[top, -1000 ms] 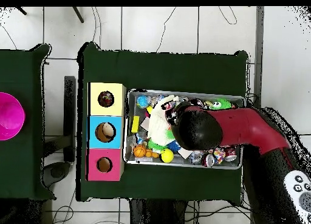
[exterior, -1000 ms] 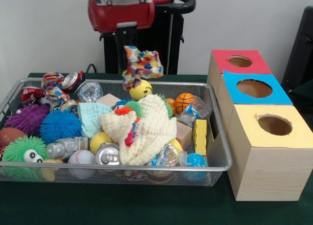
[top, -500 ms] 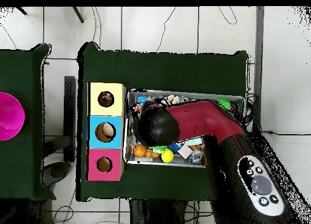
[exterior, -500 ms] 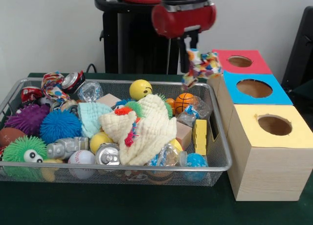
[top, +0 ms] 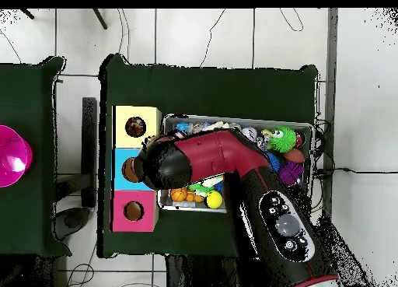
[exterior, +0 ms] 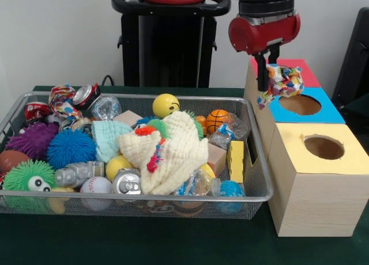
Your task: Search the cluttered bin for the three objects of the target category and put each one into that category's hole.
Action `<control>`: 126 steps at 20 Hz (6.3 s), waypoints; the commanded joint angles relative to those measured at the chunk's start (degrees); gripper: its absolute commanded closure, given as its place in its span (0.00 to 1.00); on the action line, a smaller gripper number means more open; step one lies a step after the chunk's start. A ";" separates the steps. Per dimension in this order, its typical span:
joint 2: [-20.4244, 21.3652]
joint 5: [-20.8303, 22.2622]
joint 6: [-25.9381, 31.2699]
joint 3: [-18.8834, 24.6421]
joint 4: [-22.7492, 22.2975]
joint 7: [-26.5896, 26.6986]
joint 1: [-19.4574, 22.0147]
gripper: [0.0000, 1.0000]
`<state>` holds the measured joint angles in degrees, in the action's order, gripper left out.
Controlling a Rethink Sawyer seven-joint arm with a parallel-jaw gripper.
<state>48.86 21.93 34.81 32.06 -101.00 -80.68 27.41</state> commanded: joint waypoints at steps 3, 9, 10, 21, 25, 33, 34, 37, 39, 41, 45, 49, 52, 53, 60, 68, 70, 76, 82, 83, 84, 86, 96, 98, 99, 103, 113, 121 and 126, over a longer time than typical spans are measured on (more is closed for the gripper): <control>-2.23 -3.47 -3.43 -6.82 1.50 -14.88 -0.87 1.00; -4.57 -5.24 -4.64 -8.98 4.40 -15.23 -4.21 1.00; -5.22 -5.44 -5.07 -9.43 5.03 -15.45 -4.92 1.00; -9.79 -9.82 -12.17 -12.70 5.81 -17.60 -10.50 1.00; -10.62 -12.02 -12.87 -15.01 7.00 -18.36 -13.47 1.00; -13.25 -14.59 -15.31 -16.51 9.71 -18.05 -16.42 1.00; -13.40 -14.93 -15.65 -16.55 10.05 -18.11 -16.75 1.00; -14.15 -15.34 -16.00 -18.17 11.84 -18.62 -18.41 1.00; -14.64 -15.26 -16.90 -19.18 12.67 -18.74 -19.23 1.00; -15.19 -14.78 -18.11 -20.31 14.28 -18.31 -20.13 1.00; -15.79 -13.82 -20.78 -22.95 16.50 -17.75 -21.83 1.00; -15.80 -12.70 -19.51 -25.97 18.55 -15.74 -23.34 1.00; -16.02 -12.00 -19.30 -28.27 19.48 -14.98 -24.25 1.00; -16.17 -11.86 -19.23 -29.02 19.61 -14.95 -24.55 1.00; -17.07 -10.50 -12.90 -35.19 19.58 -13.18 -26.62 1.00; -19.66 -12.50 -7.78 -34.50 16.89 -11.69 -26.30 1.00; -20.10 -13.61 -7.02 -32.77 15.99 -11.66 -25.65 1.00; -21.04 -15.81 -4.57 -28.85 14.21 -10.89 -24.48 1.00; -20.38 -17.93 -3.08 -27.80 12.49 -11.39 -24.03 1.00; -20.37 -18.30 -3.33 -27.59 12.22 -11.53 -24.01 1.00; -20.30 -18.79 -3.29 -26.97 11.92 -11.39 -23.63 1.00; -20.22 -19.53 -3.27 -26.36 11.57 -11.25 -23.45 1.00; -19.28 -21.94 -5.05 -24.38 9.14 -12.23 -23.73 1.00; -19.37 -22.25 -5.41 -24.55 9.02 -12.70 -23.98 1.00; -19.34 -22.31 -5.54 -24.68 8.91 -12.81 -24.06 1.00; -19.20 -22.68 -4.39 -26.71 9.22 -14.24 -25.70 1.00; -19.03 -25.63 -2.92 -27.86 7.97 -16.45 -26.98 1.00; -20.54 -24.68 -1.27 -34.34 9.29 -18.30 -31.24 1.00; -21.97 -24.75 -0.56 -36.55 10.28 -18.01 -32.39 1.00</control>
<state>32.34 -2.32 24.24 -2.29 -86.22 -85.29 -4.41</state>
